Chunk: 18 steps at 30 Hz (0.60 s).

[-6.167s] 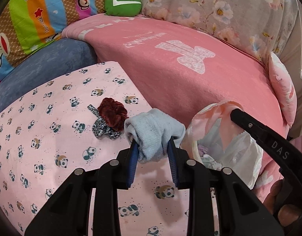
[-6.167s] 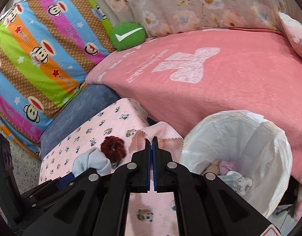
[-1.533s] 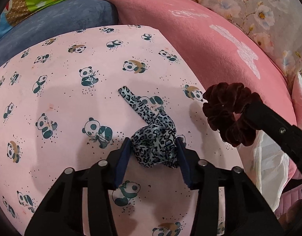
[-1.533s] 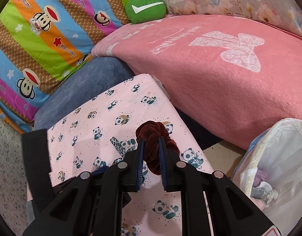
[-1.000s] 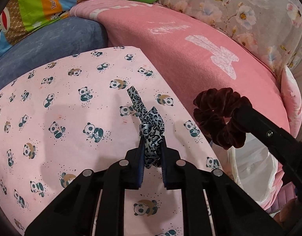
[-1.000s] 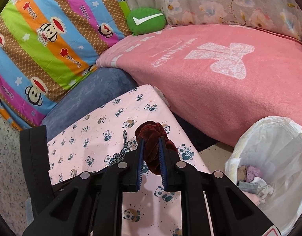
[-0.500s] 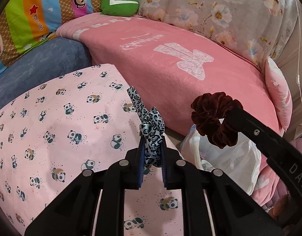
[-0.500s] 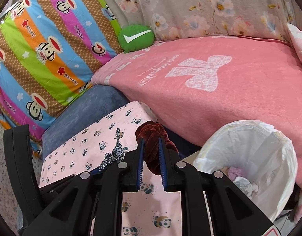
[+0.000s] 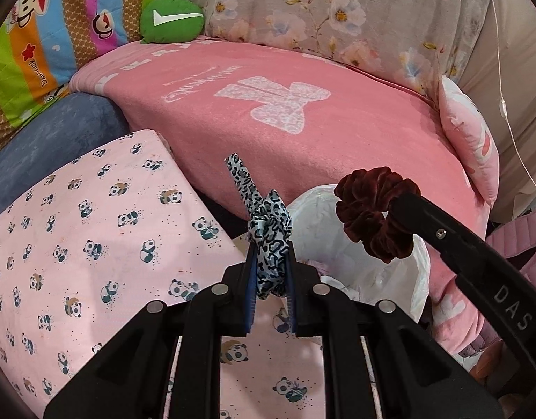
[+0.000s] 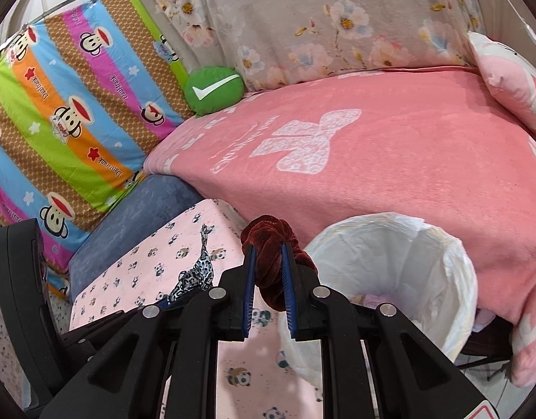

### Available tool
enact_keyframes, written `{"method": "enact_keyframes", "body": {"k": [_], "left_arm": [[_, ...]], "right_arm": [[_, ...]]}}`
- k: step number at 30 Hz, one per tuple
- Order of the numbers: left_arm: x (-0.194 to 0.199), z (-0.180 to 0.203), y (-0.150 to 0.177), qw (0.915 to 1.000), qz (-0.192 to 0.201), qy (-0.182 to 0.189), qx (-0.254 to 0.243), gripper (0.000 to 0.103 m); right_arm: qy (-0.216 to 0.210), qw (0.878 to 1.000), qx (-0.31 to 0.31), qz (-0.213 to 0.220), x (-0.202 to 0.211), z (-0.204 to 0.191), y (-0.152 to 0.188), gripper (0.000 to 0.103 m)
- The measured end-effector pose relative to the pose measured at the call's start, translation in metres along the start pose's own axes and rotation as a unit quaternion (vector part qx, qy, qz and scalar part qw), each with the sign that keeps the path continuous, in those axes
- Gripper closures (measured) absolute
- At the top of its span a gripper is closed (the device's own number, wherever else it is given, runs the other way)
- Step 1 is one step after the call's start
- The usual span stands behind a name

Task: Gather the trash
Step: 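Carry both scrunchies over the trash bin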

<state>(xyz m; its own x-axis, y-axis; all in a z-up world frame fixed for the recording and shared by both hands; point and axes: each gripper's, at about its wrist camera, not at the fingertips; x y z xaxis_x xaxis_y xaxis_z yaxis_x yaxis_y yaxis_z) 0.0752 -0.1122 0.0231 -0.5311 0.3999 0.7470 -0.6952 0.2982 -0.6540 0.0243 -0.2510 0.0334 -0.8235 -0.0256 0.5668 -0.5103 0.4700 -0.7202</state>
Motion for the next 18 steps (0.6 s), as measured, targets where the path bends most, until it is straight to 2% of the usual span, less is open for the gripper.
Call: {"method": "enact_keyframes", "body": {"k": [10,18], "left_arm": [[-0.008,0.039,0.005,0.9995,-0.011,0.012,-0.028,0.089],[-0.013,0.049,0.006,0.9994,-0.016,0.016,-0.026,0.086]], "right_arm": [[0.022,0.999,-0.025,0.003,0.015,0.044,0.003,0.087],[0.028,0.999,-0.032,0.000,0.019,0.062,0.005,0.087]]}}
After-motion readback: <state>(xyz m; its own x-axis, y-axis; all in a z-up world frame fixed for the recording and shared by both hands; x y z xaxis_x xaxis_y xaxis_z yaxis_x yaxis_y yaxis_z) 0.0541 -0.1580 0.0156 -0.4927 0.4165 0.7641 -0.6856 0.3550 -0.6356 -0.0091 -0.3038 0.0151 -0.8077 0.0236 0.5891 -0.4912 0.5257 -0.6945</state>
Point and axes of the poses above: each gripper's, at about its wrist camera, not at the fingertips, and x roughly against the way its jaws point, z to its right, y to its underside, and after that the axes turned 3 degrees about -y, right-handed
